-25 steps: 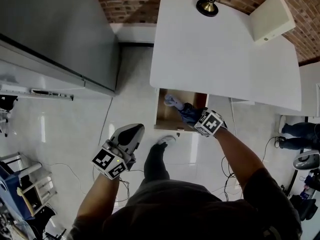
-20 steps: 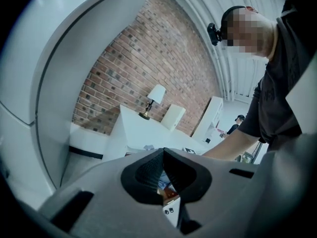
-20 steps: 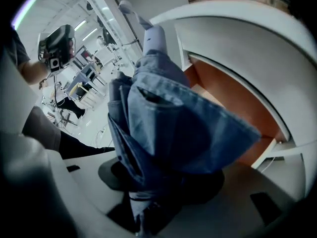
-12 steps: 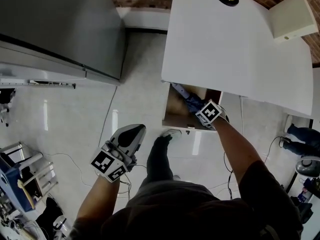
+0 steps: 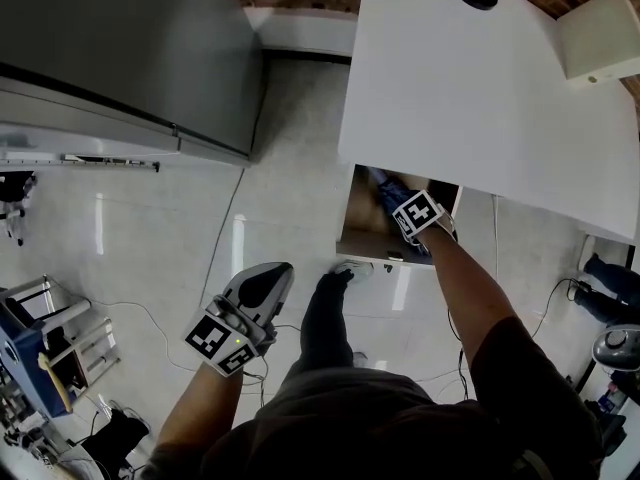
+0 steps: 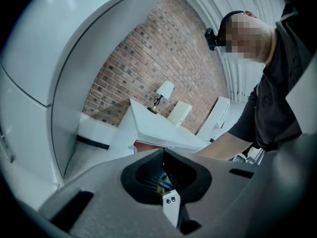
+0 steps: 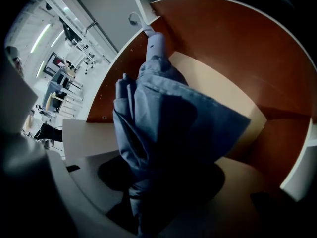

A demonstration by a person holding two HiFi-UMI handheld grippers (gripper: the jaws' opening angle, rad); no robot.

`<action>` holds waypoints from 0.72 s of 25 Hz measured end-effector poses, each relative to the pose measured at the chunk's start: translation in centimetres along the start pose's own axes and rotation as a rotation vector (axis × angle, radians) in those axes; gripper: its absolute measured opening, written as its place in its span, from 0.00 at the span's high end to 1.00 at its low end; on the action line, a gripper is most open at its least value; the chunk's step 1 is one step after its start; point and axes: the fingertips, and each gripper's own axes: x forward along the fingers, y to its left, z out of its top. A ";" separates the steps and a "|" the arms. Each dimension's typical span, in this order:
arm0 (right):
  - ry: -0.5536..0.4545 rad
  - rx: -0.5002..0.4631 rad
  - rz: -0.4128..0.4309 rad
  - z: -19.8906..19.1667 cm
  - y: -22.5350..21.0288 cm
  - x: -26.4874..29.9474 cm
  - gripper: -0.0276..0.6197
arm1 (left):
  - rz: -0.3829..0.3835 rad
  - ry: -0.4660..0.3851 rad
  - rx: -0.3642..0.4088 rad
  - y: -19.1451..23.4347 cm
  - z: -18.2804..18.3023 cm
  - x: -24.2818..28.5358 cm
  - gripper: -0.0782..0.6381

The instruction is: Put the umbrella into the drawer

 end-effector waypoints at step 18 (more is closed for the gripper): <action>-0.109 -0.029 -0.079 -1.0 -0.8 -2.6 0.38 | -0.112 0.023 0.032 -2.2 1.0 3.3 0.89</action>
